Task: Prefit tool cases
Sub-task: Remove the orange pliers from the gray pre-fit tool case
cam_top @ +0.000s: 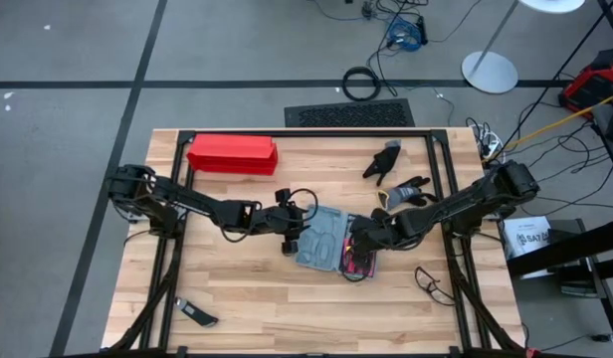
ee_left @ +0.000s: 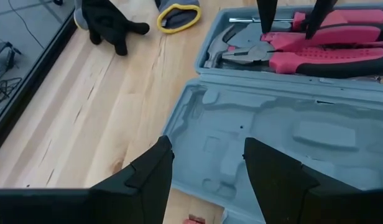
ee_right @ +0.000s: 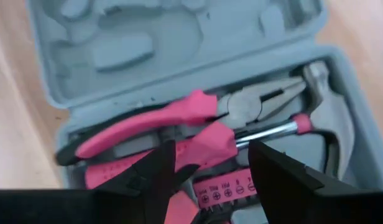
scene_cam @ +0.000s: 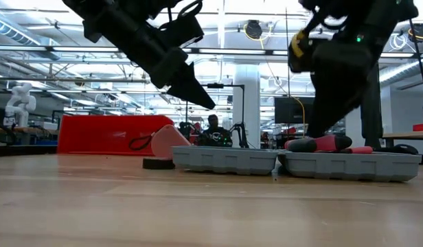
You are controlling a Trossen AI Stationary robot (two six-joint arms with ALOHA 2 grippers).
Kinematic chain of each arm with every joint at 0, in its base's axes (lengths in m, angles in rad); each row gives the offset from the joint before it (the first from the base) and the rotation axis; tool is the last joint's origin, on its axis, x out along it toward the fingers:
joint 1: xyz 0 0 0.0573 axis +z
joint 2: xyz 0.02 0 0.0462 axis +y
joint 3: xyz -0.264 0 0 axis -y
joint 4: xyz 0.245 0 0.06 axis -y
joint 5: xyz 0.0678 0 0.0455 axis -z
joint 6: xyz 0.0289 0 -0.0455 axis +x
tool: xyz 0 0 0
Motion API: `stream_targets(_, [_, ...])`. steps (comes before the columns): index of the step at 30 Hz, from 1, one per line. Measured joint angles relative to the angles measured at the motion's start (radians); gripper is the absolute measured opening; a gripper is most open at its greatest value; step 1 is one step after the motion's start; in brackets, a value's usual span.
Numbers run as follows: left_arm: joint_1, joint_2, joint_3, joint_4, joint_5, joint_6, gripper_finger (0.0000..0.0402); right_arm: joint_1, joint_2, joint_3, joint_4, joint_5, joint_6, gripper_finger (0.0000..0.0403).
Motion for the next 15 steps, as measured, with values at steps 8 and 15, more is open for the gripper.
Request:
stream_targets(8, [0.000, 0.000, 0.000, 0.000, -0.001, 0.000, 0.0203, -0.005, 0.096, 0.005, 0.047, 0.002, 0.029, 0.0184])
stream_targets(15, [0.000, 0.000, 0.000, 0.000, -0.002, -0.003, 0.0203, -0.012, 0.112, 0.011, 0.065, 0.010, -0.003, 0.0081])
